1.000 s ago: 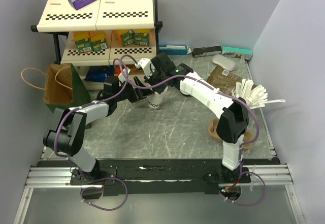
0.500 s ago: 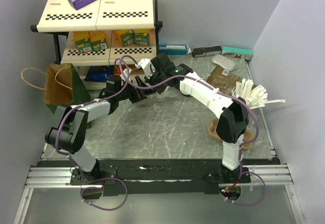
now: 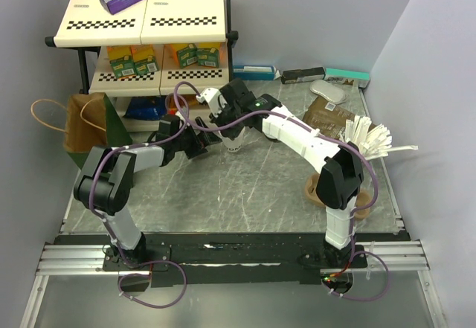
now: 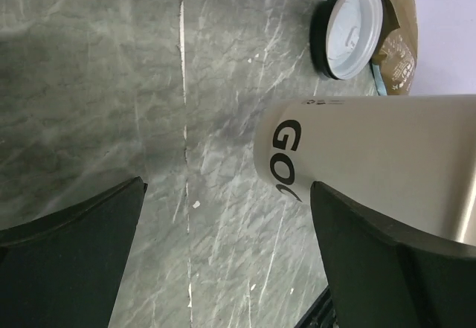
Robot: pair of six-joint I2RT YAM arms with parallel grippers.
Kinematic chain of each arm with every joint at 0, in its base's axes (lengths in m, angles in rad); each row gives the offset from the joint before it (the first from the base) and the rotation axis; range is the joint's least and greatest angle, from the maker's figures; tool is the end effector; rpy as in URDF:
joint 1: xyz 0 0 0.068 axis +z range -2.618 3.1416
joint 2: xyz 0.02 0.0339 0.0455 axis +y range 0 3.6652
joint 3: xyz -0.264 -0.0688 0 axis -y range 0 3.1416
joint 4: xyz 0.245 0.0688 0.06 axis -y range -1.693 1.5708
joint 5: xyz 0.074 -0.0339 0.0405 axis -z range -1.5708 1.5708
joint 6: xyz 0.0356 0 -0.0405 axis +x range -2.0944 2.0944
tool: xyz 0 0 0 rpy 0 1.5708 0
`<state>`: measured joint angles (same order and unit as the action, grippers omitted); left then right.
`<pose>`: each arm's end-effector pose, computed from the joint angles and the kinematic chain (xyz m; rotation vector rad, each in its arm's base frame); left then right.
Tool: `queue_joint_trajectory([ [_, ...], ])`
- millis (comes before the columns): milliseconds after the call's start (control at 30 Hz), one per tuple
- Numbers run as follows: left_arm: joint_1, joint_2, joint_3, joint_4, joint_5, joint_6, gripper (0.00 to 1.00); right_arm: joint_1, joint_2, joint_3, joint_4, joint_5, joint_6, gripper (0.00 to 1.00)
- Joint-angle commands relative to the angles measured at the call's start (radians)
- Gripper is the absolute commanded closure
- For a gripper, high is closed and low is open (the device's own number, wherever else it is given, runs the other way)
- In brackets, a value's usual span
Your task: Pack the takeout coffee
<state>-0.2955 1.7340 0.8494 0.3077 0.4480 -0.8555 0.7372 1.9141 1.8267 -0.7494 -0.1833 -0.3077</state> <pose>0.3337 -0.1177 0.1646 -0.3615 2.2828 -1.1155 0.3149 0.2947 0.3195 -1.2870 2.0630 0.4173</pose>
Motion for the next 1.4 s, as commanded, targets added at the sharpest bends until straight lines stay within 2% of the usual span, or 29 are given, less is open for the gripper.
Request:
queue_joint_trajectory([
  [0, -0.002, -0.001, 0.031, 0.005, -0.02, -0.013, 0.01, 0.016, -0.03, -0.006, 0.024, -0.032, 0.019, 1.0],
  [200, 0.057, -0.047, 0.031, -0.073, 0.078, 0.029, 0.01, 0.005, -0.02, -0.007, 0.027, -0.005, 0.005, 1.0],
  [333, 0.093, -0.076, 0.008, -0.064, 0.252, 0.072, 0.01, -0.004, -0.012, -0.003, 0.028, 0.005, 0.004, 1.0],
  [433, 0.096, -0.132, -0.042, 0.069, 0.348, 0.046, 0.01, -0.005, -0.007, 0.002, 0.03, 0.013, -0.001, 1.0],
  [567, 0.096, -0.149, -0.066, 0.168, 0.386, 0.009, 0.01, -0.004, 0.002, 0.011, 0.024, 0.008, -0.002, 1.0],
  [700, 0.095, -0.13, -0.055, 0.234, 0.402, -0.034, 0.0, -0.007, 0.008, 0.022, 0.021, 0.001, -0.001, 1.0],
  [1200, 0.07, -0.022, 0.011, 0.171, 0.337, -0.047, 0.01, -0.002, 0.002, 0.023, 0.018, -0.039, 0.002, 1.0],
  [1367, 0.056, 0.007, 0.054, 0.072, 0.272, -0.017, 0.01, 0.005, 0.0, 0.022, 0.015, -0.059, -0.016, 1.0],
])
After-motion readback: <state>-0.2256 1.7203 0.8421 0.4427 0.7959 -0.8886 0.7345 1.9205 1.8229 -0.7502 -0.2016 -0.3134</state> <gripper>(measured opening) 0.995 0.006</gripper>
